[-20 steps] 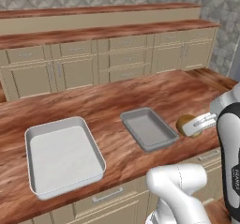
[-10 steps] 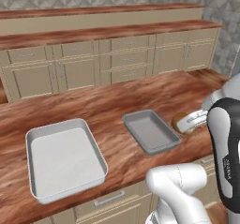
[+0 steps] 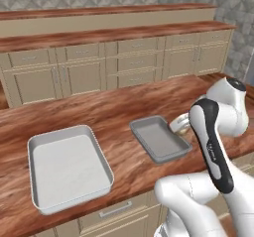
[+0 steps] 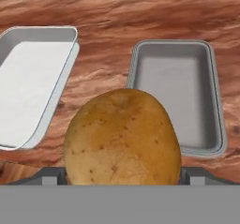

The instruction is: Place one potato and one fish in each tupperware on the nearby counter, to pack two identical lunches.

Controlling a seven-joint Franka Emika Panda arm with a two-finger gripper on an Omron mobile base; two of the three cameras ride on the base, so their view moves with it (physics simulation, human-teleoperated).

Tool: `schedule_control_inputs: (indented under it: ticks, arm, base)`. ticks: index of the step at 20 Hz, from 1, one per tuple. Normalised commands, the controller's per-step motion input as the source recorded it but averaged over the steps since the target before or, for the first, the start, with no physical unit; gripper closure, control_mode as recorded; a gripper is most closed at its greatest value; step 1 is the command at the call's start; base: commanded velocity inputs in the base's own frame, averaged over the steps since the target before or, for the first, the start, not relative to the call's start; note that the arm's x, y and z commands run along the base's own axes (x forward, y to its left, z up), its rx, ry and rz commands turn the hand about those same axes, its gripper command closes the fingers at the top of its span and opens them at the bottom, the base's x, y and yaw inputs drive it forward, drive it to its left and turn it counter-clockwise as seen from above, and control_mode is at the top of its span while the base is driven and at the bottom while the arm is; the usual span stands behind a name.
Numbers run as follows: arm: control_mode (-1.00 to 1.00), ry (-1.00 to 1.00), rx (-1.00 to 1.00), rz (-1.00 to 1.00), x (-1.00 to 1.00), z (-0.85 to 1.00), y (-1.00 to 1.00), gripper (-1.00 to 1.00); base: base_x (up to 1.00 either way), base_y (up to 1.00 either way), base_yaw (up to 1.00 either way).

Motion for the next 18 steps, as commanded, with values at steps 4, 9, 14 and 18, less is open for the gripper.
schedule_control_inputs:
  ticks: [4, 9, 14, 18]
  arm:
    - [-1.0, 0.06, 0.0, 0.0, 0.89, -0.63, 0.0, 1.0]
    - [-1.0, 0.04, 0.0, 0.0, 0.78, -0.59, 0.0, 1.0]
    - [-1.0, 0.09, 0.0, 0.0, 0.79, -0.37, -0.01, 1.0]
    - [-1.0, 0.1, 0.0, 0.01, 0.73, -0.31, -0.05, 1.0]
  base:
    - [0.0, 0.0, 0.0]
    - [0.0, 0.0, 0.0]
    - [0.0, 0.0, 0.0]
    - [0.0, 0.0, 0.0]
